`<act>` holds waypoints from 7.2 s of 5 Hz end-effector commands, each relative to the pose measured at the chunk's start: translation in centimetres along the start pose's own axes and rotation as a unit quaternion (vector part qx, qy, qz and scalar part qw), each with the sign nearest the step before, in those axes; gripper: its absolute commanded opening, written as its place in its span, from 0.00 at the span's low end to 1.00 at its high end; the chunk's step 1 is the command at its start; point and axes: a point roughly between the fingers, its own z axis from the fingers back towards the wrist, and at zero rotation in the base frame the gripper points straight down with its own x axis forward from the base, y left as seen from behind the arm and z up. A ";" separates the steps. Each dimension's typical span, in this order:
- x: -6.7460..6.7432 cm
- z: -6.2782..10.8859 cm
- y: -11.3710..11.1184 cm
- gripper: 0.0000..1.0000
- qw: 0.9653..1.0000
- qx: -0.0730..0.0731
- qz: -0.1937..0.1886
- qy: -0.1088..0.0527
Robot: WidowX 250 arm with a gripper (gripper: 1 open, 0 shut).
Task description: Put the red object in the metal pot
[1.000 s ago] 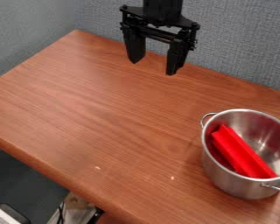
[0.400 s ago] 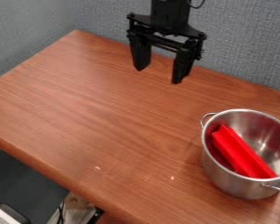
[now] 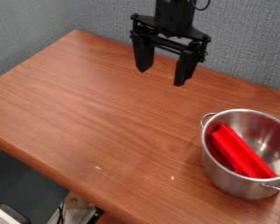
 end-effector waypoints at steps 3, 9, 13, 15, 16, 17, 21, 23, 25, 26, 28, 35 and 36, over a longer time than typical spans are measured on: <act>0.5 1.1 -0.3 1.00 1.000 0.009 -0.004 -0.016; 0.3 1.1 -0.3 1.00 1.000 0.016 0.005 -0.008; 0.3 1.1 -0.4 1.00 1.000 0.019 0.010 -0.003; 0.3 1.1 -0.4 1.00 1.000 0.020 0.013 -0.001; 0.3 1.2 -0.4 1.00 1.000 0.021 0.014 0.000; 0.3 1.2 -0.5 1.00 1.000 0.021 0.015 -0.001; 0.2 1.1 -0.3 1.00 1.000 0.022 0.018 0.003; 0.2 1.1 -0.3 1.00 1.000 0.022 0.019 0.005; 0.2 1.2 -0.3 1.00 1.000 0.022 0.021 0.005; 0.1 1.1 -0.2 1.00 1.000 0.022 0.020 0.007; 0.1 0.9 -0.1 1.00 1.000 0.021 0.019 0.011; -0.3 0.6 0.3 1.00 0.999 0.013 0.020 0.021; -0.4 0.5 0.3 1.00 0.999 0.012 0.020 0.023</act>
